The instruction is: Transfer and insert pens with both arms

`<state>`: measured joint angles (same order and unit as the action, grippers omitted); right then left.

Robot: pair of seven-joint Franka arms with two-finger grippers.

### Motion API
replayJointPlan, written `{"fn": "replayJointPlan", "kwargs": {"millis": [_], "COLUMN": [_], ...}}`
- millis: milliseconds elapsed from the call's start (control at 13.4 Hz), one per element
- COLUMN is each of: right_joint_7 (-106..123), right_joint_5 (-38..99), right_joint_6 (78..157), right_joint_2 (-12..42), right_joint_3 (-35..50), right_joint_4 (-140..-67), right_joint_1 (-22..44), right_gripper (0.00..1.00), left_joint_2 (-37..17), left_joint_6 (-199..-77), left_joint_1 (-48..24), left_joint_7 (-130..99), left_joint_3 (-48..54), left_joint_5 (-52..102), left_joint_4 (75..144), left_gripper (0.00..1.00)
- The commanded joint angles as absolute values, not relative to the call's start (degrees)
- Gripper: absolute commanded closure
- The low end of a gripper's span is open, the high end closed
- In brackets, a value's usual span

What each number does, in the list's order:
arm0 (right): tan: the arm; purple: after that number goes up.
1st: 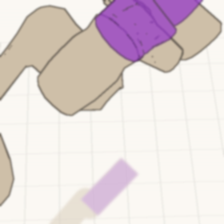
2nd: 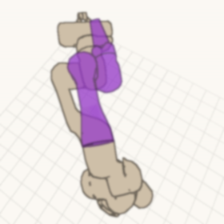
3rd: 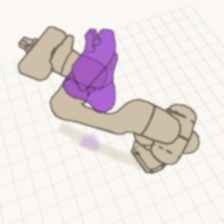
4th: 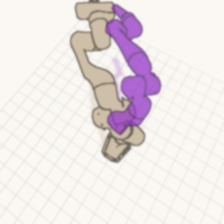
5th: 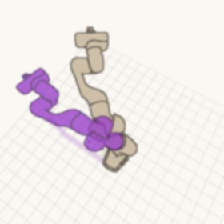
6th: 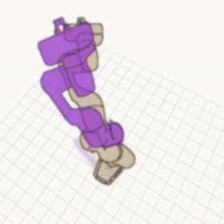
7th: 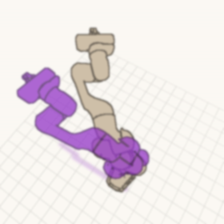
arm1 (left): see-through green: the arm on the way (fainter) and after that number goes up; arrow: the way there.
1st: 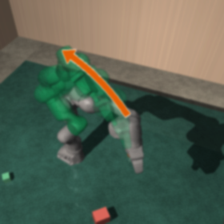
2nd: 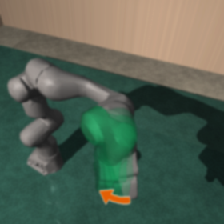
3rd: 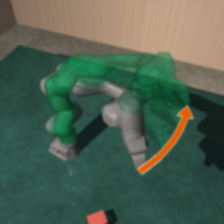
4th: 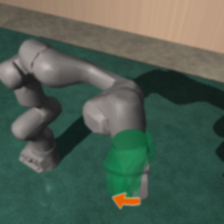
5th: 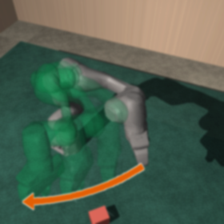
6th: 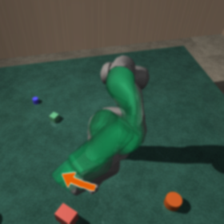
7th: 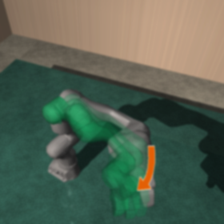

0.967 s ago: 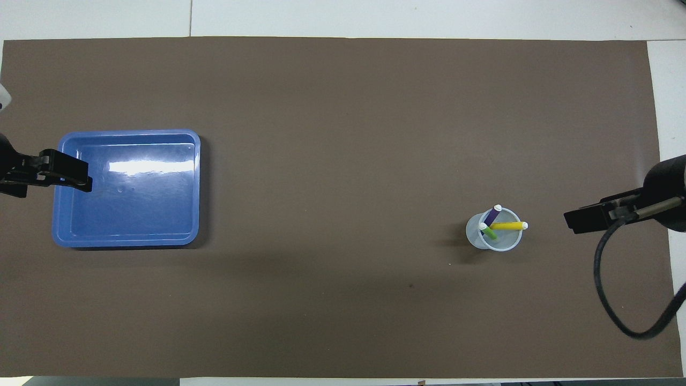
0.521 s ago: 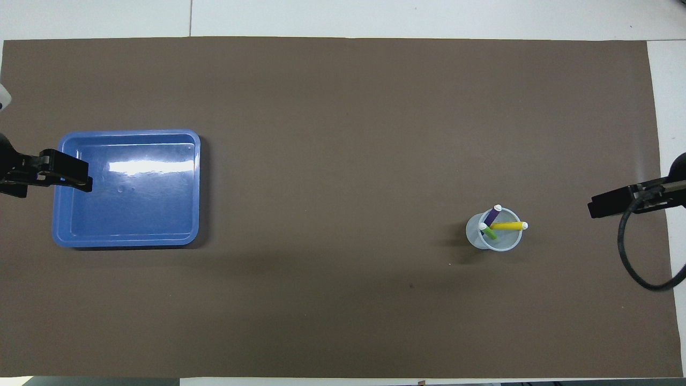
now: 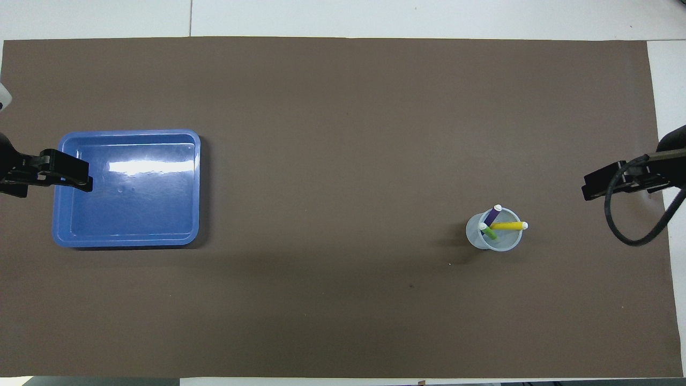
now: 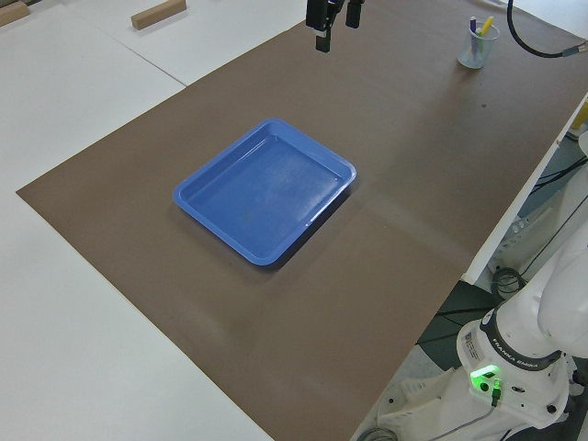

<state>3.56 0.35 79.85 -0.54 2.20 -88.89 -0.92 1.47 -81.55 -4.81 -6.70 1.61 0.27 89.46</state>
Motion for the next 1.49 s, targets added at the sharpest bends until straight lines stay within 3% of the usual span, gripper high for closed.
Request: {"fn": "replayJointPlan", "kwargs": {"millis": [0, 1413], "right_joint_7": [2.5, 2.5], "right_joint_5": [-0.2, 0.2], "right_joint_6": [78.2, 79.7], "right_joint_2": [0.5, -1.7], "right_joint_3": [2.5, 2.8], "right_joint_4": [-86.5, -86.5], "right_joint_1": [-1.1, -1.1], "right_gripper": [0.0, 0.0], "left_joint_2": [1.6, 1.8], "left_joint_6": [-81.1, -80.9], "left_joint_1": [-4.0, -3.9], "left_joint_7": [-7.5, -7.4], "left_joint_3": [2.2, 2.1], "left_joint_5": [0.9, 0.9], "left_joint_4": [88.8, 89.2], "left_gripper": [0.0, 0.0]}}
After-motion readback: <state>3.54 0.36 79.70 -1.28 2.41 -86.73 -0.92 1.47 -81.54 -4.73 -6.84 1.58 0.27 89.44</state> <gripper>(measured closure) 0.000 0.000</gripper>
